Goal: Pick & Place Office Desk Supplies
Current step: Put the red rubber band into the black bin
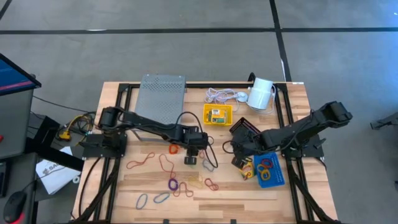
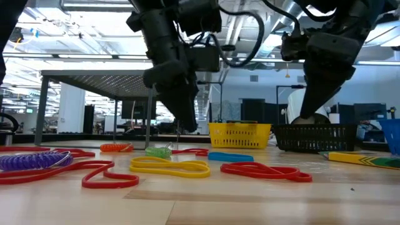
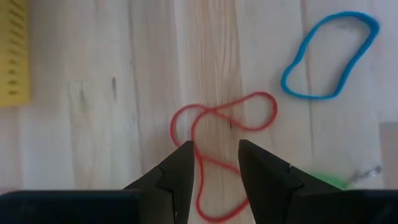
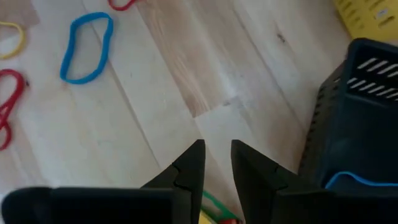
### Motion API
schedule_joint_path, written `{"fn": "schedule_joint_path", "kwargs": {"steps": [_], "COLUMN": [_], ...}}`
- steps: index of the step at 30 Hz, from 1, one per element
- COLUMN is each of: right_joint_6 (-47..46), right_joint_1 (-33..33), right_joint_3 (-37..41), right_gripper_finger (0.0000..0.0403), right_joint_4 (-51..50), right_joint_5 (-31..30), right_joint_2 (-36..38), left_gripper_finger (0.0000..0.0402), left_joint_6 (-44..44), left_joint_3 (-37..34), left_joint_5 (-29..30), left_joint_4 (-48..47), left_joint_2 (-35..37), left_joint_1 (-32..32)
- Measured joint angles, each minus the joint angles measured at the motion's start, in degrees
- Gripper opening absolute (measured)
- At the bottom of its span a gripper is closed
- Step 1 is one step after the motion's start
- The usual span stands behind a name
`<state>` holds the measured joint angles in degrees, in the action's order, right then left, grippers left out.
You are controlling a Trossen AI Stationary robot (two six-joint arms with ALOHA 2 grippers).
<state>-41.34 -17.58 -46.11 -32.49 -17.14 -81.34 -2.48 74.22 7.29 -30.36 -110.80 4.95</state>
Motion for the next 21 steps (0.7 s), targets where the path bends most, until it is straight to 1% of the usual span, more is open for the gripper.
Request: {"fn": "schedule_joint_path", "kwargs": {"steps": [5,12,15,21], "right_joint_6": [0.66,1.73,2.90,4.46], "right_joint_1": [0.00,0.00,0.00,0.00], "right_joint_3": [-0.02,-0.02,-0.02,-0.02], "right_gripper_finger": [0.0076,0.0076,0.0076,0.0076], "right_joint_4": [1.00,2.95,4.41,6.10], "right_joint_5": [-0.94,-0.96,-0.95,-0.94], "right_joint_2": [0.07,0.07,0.07,0.07], "left_gripper_finger": [0.0120,0.0120,0.0120,0.0118], "left_joint_6": [0.11,0.15,1.12,1.68], "left_joint_3": [-0.01,0.00,0.10,0.22], "left_joint_5": [0.15,2.04,3.33,3.74], "left_joint_4": [-0.40,0.03,0.06,-0.07], "left_joint_2": [-2.17,-4.06,-4.65,-5.06], "left_joint_1": [0.02,0.02,0.02,0.04]}}
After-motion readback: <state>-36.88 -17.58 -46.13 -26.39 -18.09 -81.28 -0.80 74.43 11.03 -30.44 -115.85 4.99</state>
